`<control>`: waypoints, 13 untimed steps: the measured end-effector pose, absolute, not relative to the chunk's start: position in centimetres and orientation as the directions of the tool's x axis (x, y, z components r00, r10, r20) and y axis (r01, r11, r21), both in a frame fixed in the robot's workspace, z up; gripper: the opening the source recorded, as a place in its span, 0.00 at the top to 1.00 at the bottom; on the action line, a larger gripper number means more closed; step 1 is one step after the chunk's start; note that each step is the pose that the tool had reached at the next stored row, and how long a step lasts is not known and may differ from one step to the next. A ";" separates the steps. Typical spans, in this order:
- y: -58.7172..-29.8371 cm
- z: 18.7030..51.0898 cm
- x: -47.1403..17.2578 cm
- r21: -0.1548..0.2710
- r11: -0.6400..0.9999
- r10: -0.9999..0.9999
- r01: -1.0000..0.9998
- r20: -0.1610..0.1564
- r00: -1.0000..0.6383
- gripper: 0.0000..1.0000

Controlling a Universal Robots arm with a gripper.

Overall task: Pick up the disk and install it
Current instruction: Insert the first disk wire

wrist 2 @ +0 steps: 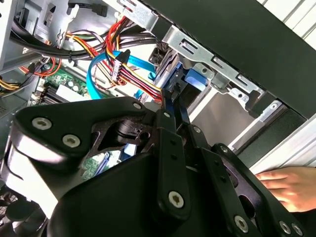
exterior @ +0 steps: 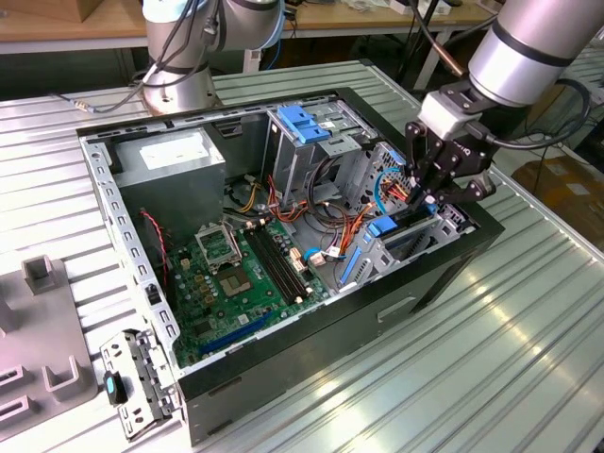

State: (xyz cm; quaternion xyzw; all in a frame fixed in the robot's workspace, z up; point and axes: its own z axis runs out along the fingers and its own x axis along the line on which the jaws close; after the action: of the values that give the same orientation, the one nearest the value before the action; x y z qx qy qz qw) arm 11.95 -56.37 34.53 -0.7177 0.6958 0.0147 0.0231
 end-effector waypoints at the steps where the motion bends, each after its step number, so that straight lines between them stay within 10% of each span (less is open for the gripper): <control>1: -56.4 34.5 12.0 -0.013 -0.031 -0.998 -0.999 -0.053 0.031 0.82; 13: -56.4 34.0 12.0 -0.013 -0.031 -0.998 -0.999 -0.055 0.031 0.82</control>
State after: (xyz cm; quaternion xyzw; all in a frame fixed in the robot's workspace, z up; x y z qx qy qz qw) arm 11.95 -56.38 33.96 -0.7177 0.6958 0.0153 0.0237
